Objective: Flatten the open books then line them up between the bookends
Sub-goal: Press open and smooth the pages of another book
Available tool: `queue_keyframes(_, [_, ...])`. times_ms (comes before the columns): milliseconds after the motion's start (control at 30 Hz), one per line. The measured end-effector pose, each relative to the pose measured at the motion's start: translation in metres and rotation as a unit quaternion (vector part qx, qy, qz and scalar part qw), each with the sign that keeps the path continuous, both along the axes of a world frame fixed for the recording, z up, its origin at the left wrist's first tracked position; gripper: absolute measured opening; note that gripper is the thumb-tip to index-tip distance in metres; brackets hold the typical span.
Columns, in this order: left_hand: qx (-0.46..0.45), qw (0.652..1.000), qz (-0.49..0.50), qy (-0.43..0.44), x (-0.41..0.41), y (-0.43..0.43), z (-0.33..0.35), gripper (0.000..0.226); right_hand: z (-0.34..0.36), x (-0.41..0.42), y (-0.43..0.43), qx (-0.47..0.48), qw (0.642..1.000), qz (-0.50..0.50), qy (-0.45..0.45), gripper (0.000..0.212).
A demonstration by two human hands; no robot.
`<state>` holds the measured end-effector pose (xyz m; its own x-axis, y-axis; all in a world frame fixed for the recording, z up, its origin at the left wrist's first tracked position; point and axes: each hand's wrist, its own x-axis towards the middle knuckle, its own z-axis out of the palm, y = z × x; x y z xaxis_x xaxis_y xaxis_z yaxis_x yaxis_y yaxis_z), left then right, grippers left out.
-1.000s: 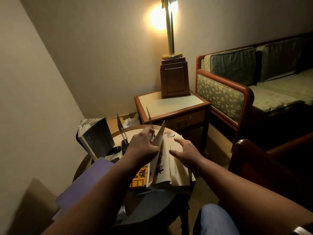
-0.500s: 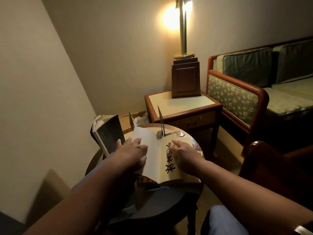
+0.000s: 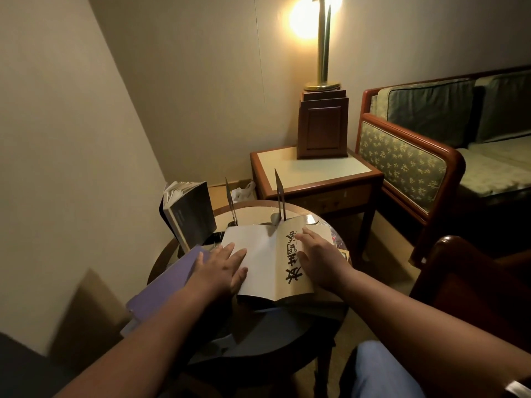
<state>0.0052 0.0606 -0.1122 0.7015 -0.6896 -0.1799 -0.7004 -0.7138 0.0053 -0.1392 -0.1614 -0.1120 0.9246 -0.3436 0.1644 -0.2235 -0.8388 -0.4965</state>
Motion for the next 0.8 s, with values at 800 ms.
queue_keyframes(800, [-0.283,0.953,-0.094,0.058,-0.022,-0.025,0.054,0.042,0.002,0.042,0.027,0.232,0.960,0.006,-0.158,0.022])
